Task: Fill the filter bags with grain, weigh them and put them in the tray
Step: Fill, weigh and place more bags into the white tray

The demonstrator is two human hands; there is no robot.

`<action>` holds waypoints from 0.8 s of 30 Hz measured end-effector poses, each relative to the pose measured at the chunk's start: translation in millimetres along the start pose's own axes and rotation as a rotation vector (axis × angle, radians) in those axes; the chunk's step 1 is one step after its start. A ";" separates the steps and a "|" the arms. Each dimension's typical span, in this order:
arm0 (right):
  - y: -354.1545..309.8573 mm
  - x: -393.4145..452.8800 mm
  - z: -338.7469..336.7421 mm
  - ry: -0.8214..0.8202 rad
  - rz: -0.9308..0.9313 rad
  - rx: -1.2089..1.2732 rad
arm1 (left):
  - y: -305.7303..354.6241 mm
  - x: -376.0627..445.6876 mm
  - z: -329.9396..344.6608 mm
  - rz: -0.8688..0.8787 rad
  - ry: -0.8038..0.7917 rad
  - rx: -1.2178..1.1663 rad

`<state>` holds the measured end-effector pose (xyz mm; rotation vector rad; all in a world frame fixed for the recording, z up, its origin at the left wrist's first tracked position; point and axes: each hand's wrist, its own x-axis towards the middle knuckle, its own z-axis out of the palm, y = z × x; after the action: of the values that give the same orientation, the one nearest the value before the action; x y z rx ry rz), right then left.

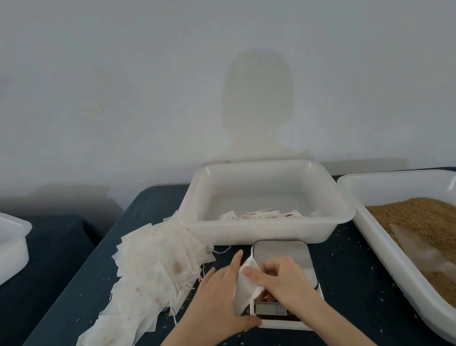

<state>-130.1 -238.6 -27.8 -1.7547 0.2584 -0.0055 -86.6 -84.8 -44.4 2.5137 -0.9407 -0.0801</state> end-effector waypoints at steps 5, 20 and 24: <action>-2.5 -4.4 -7.1 -0.005 -0.099 -0.024 | -3.5 1.3 2.1 -0.033 0.123 -0.150; 3.5 -10.5 -13.4 0.188 -0.424 -0.413 | -0.3 5.3 4.7 -0.016 0.258 0.148; 3.2 -4.1 -14.5 0.074 -0.392 -0.431 | 2.1 5.5 6.5 0.007 0.256 0.145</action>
<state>-136.8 -252.5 -27.5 -2.2132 -0.0416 -0.3195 -85.0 -92.3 -48.8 2.5720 -0.8766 0.3157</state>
